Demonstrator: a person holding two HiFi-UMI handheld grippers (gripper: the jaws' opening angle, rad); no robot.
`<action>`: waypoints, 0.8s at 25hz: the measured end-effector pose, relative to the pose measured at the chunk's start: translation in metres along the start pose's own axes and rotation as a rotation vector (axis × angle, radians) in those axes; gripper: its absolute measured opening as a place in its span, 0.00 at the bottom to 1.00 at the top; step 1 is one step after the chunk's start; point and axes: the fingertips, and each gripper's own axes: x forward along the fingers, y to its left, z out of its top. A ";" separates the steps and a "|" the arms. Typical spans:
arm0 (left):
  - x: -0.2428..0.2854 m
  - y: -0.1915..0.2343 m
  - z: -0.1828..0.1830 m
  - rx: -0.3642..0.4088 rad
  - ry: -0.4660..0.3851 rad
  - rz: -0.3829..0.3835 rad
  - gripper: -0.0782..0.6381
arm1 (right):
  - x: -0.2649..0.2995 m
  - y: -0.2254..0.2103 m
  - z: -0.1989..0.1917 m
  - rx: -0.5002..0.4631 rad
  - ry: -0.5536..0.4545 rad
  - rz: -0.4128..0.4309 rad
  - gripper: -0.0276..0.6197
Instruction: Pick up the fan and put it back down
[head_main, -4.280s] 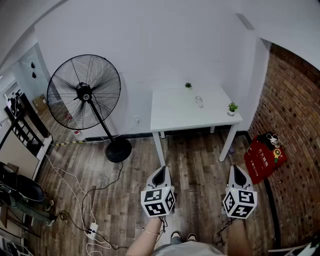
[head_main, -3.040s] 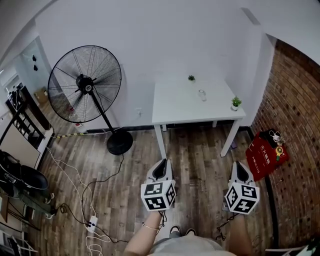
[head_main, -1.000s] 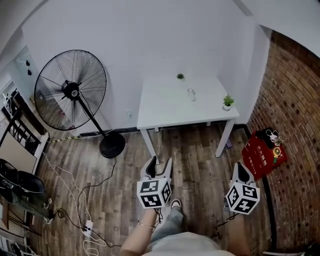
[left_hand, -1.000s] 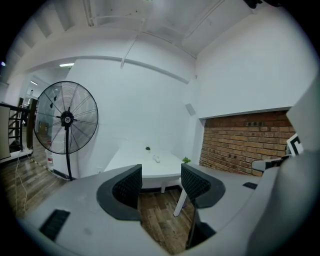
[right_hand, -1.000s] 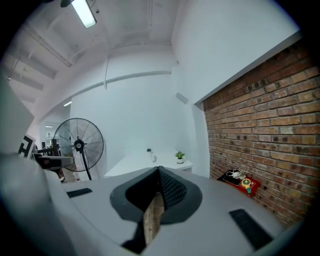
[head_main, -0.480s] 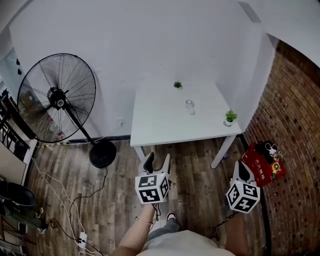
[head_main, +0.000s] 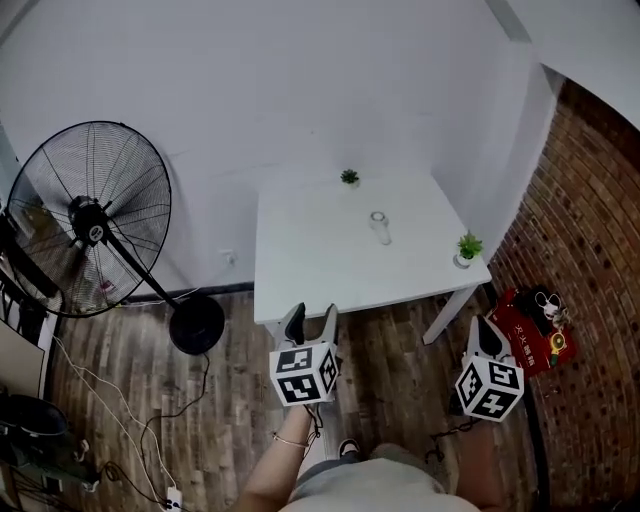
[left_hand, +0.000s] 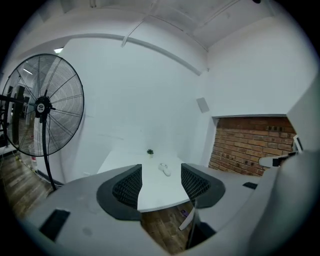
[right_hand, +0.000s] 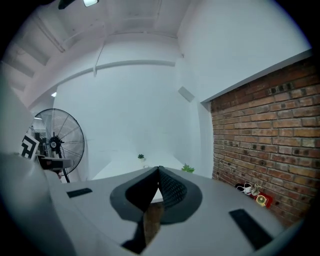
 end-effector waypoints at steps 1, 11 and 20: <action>0.006 0.001 0.000 -0.002 0.003 -0.001 0.43 | 0.006 -0.001 -0.002 0.000 0.010 -0.002 0.04; 0.068 0.008 -0.023 0.012 0.090 0.011 0.43 | 0.078 -0.020 -0.023 0.040 0.073 -0.016 0.04; 0.180 0.012 0.021 0.033 0.063 0.044 0.43 | 0.203 -0.022 0.023 0.034 0.029 0.065 0.04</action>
